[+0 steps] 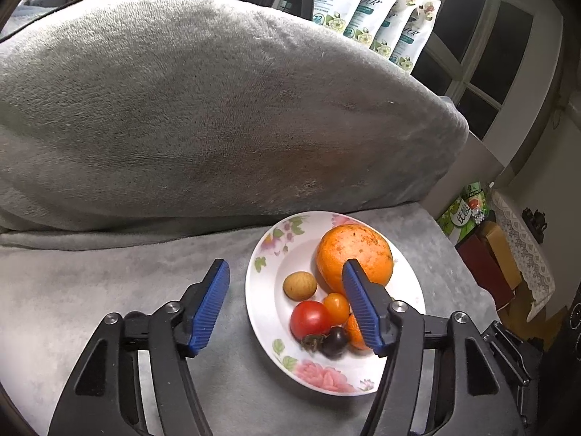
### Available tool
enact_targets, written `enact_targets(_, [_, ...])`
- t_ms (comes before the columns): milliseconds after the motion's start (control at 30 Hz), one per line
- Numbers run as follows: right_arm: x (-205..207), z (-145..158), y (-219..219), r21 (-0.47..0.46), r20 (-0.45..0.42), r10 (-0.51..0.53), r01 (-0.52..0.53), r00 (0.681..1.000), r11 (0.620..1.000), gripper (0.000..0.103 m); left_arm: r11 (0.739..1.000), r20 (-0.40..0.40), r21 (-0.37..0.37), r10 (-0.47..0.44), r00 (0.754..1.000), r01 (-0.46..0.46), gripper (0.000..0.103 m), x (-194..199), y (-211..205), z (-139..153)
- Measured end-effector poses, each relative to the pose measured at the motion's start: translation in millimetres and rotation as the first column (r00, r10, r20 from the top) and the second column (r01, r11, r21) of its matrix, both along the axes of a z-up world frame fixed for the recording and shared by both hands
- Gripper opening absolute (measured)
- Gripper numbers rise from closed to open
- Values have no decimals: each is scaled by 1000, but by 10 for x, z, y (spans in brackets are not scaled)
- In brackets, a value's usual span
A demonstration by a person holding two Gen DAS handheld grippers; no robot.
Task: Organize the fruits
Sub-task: 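Open both grippers to drop the plum and brown fruit onto the plate, then pull both open grippers back from the plate toward the remaining dark plums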
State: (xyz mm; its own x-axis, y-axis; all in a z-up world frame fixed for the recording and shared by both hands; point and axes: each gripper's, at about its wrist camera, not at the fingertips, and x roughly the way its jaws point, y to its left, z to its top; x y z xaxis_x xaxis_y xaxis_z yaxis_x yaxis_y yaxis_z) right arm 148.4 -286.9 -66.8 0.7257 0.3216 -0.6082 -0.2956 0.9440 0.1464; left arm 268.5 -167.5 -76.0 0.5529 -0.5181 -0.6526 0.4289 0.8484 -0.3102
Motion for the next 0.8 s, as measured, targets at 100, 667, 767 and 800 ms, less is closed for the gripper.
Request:
enact_targets(100, [-7, 10, 10, -5, 0, 1, -1, 1000, 1000, 88, 1000, -1, 16, 12, 1000, -12, 71, -11, -9, 12])
enact_targets(667, [-122, 115, 117, -7, 4, 13, -13, 1000, 1000, 91, 998, 59, 24, 50, 997, -52, 72, -238, 153, 196])
enact_targets(767, [-156, 136, 156, -13, 7, 17, -17, 1000, 1000, 91, 998, 73, 18, 51, 996, -53, 72, -301, 197, 248])
enact_targets(800, [-169, 144, 169, -15, 9, 19, -19, 1000, 1000, 91, 998, 78, 17, 52, 996, -53, 72, -320, 202, 261])
